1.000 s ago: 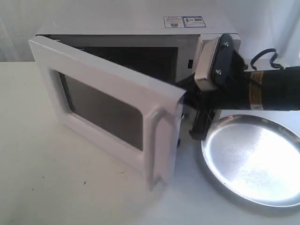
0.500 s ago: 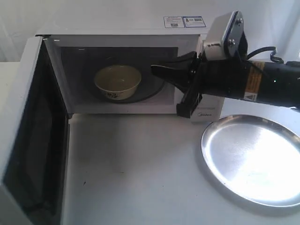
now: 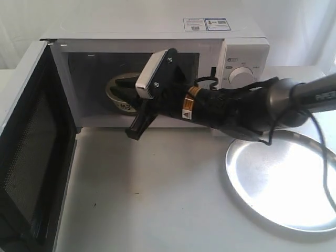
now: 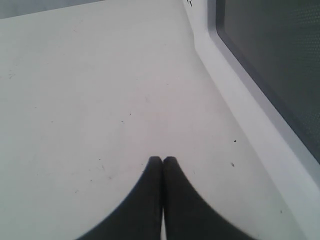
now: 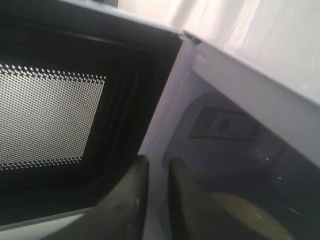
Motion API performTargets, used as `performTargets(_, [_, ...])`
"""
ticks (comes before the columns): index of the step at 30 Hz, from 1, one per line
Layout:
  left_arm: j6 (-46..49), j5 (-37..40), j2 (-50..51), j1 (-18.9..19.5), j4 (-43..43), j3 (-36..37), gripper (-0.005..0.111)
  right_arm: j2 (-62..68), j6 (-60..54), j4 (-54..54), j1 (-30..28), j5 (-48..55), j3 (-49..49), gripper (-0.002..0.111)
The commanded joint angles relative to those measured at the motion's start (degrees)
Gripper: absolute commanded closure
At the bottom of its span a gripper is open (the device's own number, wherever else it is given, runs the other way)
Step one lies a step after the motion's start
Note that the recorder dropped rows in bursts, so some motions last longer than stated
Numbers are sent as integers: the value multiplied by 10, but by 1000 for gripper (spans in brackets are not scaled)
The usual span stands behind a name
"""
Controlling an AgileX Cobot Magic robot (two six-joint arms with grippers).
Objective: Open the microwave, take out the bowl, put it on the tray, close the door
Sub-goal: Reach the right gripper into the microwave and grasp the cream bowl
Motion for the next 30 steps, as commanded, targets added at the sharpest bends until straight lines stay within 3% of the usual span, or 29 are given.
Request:
performTargets(1, [-2,1,-1,-2,-4,-1,107,86,0,77,4,19,-68,69])
performTargets(4, [-2,1,-1,-2,-4,-1,107,134,5,113,4,24,-105,41])
performTargets(6, [-2,1,-1,-2,-4,-1,107,148,2,113,7,41,-124,38])
performTargets(10, [-2,1,-1,-2,-4,-1,107,153,-62,111,28,221,-165,38])
performTargets(12, [-2,1,-1,-2,-4,-1,107,156,-66,111,37,287,-187,48])
performTargets(14, [-2,1,-1,-2,-4,-1,107,157,-71,110,39,294,-199,77])
performTargets(15, [-2,1,-1,-2,-4,-1,107,157,-71,110,41,294,-203,98])
performTargets(16, [-2,1,-1,-2,-4,-1,107,157,-71,113,44,294,-204,108])
performTargets(20, [-2,1,-1,-2,-4,-1,107,153,-71,109,60,317,-204,108])
performTargets(30, [-2,1,-1,-2,-4,-1,107,80,-86,60,152,520,-175,108])
